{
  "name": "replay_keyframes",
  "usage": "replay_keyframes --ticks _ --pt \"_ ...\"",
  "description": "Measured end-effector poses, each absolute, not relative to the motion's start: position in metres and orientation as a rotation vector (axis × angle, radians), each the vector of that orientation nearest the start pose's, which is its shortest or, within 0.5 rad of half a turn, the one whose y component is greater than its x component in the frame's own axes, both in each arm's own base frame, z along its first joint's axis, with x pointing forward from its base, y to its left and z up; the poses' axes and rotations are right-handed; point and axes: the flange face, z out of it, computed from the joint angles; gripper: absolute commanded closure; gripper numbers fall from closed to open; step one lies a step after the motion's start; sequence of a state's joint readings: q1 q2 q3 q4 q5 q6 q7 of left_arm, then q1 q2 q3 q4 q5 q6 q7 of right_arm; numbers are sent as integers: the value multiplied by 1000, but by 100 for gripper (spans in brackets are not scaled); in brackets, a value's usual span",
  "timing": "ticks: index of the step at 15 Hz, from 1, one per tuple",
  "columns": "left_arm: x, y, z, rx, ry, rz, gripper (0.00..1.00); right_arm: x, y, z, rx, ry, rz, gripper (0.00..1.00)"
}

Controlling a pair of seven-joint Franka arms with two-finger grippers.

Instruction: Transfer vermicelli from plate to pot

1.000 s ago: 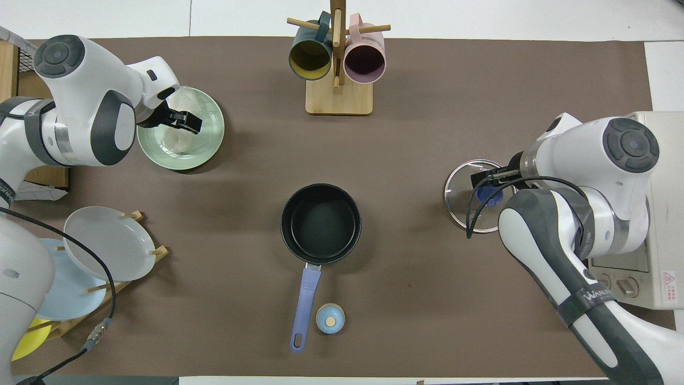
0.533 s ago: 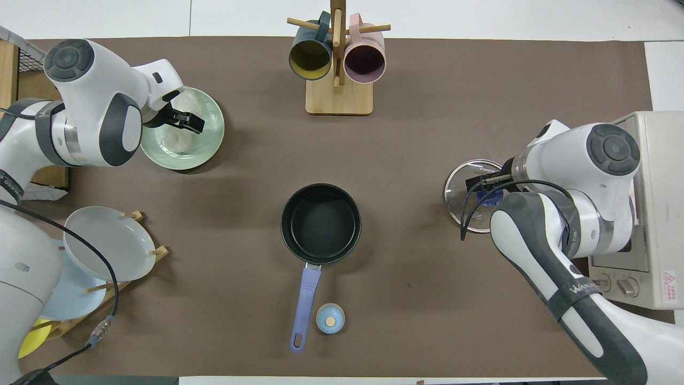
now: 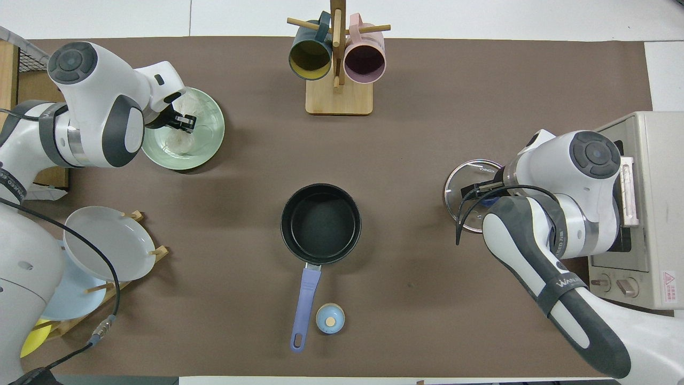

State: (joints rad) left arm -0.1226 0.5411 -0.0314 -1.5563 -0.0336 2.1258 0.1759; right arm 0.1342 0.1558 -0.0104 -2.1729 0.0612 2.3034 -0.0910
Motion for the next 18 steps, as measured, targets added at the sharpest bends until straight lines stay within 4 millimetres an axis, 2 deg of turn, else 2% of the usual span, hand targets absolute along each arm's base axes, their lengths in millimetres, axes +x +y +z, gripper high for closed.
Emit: replay_keyframes --ticks 1,3,5,6,8,9,10,11,12,14,16,18 --pt "691 -108 349 -3190 461 -6 100 547 69 319 -3086 -274 41 14" --pt "687 -115 397 -3280 346 112 100 546 69 318 -3086 -281 44 25" --pt "669 -126 463 -3335 164 207 100 546 69 318 -3085 -283 45 40" --pt "655 -139 500 -3364 88 214 100 546 69 318 -3085 -283 46 47" --pt "615 -185 565 -3395 -13 199 100 546 69 318 -3085 -284 45 53" --pt "590 -217 586 -3391 -42 207 100 546 69 318 -3085 -284 45 54" --pt "566 -251 596 -3382 -52 225 100 546 69 318 -3085 -284 45 54" --pt "541 -285 595 -3365 -39 261 100 546 69 318 -3085 -285 47 54" --pt "520 -314 584 -3345 -9 301 100 546 70 319 -3085 -286 53 55" --pt "484 -357 544 -3311 56 351 100 547 71 322 -3084 -290 66 55" --pt "457 -383 491 -3279 76 384 100 551 72 330 -3082 -293 73 57" --pt "442 -392 451 -3262 81 395 100 556 73 341 -3080 -296 91 59"
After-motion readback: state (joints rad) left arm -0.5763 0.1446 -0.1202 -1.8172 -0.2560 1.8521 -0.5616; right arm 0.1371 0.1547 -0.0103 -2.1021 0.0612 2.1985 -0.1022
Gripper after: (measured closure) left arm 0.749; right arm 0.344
